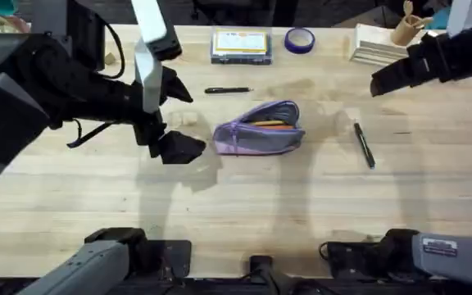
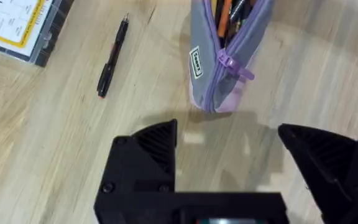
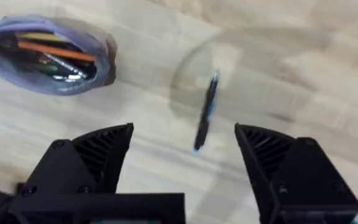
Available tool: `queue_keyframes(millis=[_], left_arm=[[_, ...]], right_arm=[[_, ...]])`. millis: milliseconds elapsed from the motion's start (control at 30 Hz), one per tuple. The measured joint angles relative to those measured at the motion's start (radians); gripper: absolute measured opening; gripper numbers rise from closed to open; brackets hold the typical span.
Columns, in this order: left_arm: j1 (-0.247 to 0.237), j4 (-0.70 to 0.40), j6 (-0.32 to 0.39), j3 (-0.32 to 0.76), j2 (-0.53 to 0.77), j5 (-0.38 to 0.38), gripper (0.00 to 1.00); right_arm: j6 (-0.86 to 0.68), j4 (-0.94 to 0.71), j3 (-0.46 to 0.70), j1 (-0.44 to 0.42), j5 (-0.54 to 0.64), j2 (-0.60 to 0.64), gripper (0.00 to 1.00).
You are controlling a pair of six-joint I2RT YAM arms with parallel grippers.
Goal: Unzip the bag, pick up the pens from the table one at a time and place them inside, then zip the bag closed.
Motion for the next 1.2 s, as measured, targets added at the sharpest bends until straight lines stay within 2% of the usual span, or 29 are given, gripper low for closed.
queue_keyframes(millis=[567,733,1000,1200], left_arm=[[0.000,0.000,0.000,0.000,0.000,0.000,0.994],[0.000,0.000,0.000,0.000,0.000,0.000,0.994],[0.000,0.000,0.000,0.000,0.000,0.000,0.993],[0.000,0.000,0.000,0.000,0.000,0.000,0.993]], right_arm=[[0.088,-0.023,0.000,-0.001,-0.001,0.039,0.998],[0.100,0.019,-0.011,-0.001,0.003,0.063,0.997],[0.177,0.194,-0.187,0.001,0.111,0.062,0.998],[0.195,0.344,-0.317,0.036,0.139,0.063,0.998]])
